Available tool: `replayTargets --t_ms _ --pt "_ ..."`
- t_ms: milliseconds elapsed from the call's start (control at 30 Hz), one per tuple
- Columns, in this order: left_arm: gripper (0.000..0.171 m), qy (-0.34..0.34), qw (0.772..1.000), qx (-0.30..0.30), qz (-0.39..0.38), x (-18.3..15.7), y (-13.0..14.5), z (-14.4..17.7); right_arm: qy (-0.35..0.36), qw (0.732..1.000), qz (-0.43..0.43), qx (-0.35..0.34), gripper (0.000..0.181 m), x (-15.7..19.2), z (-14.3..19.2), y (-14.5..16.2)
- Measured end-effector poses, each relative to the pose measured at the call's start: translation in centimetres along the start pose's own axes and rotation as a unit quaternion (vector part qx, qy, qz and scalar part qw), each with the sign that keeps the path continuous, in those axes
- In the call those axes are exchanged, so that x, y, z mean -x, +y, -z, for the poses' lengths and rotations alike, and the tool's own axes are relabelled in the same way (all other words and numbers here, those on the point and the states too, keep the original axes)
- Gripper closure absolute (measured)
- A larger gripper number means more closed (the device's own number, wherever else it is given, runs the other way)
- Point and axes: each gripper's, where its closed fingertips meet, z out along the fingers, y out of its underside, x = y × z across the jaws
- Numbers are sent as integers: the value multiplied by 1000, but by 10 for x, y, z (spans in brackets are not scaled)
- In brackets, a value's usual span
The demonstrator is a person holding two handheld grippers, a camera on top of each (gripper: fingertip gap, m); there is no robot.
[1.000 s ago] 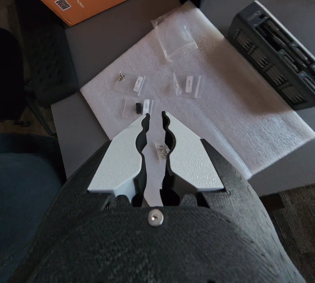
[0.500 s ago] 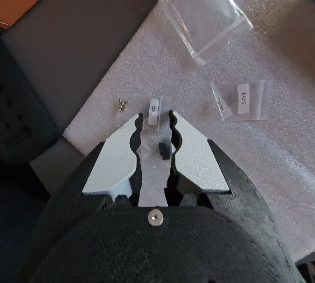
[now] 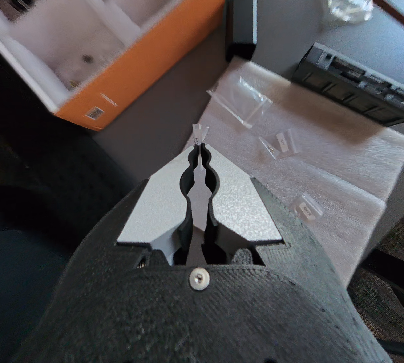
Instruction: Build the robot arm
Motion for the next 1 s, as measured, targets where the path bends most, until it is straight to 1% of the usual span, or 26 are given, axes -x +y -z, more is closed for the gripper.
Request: replayTargets --t_ms 33,100,133,200,233,300,367,433,500,567,633,700,733,800,867,933,1000 --pt "138 47 999 4 -3 -10 2 -24 2 1000 -3 -14 179 5 24 -16" --pt "138 163 987 -4 6 -50 -2 -66 -11 999 -2 -39 179 16 80 -46" --pt "138 222 975 -9 15 -76 -7 -83 -13 999 0 -47 179 19 111 -59" --pt "140 330 943 -12 30 -135 -19 -107 -34 998 -10 -58 179 25 180 -79" --pt "140 369 929 -8 31 -166 -24 -116 -45 997 -22 -64 179 27 217 -84" --pt "144 419 908 0 12 -227 -34 -127 -54 995 -43 -74 179 29 298 -87" --pt "145 472 882 -5 -11 -294 -44 -128 -35 994 -62 -81 179 25 382 -75" --pt "146 527 849 -1 -36 -365 -53 -122 -5 993 -83 -80 179 17 466 -49" --pt "146 569 819 -3 -69 -438 -63 -117 23 990 -116 -75 179 10 545 -12" --pt "150 591 799 -21 -108 -513 -77 -111 50 984 -153 -72 179 4 617 30" --pt "158 601 785 -56 -138 -592 -92 -102 76 978 -176 -82 179 -1 683 72" --pt "160 618 769 -90 -139 -674 -110 -86 111 969 -201 -95 180 -10 742 114" --pt "161 635 754 -105 -131 -714 -119 -75 125 965 -211 -92 180 -14 769 135" --pt "161 682 712 -119 -117 -790 -133 -47 155 957 -228 -90 180 -26 819 174" --pt "159 724 672 -102 -118 -856 -139 -23 160 951 -248 -98 180 -37 861 203" --pt "158 750 644 -86 -123 -909 -145 -8 165 944 -263 -108 180 -52 896 229" --pt "158 765 626 -92 -121 -951 -154 1 170 941 -271 -110 179 -71 923 255"
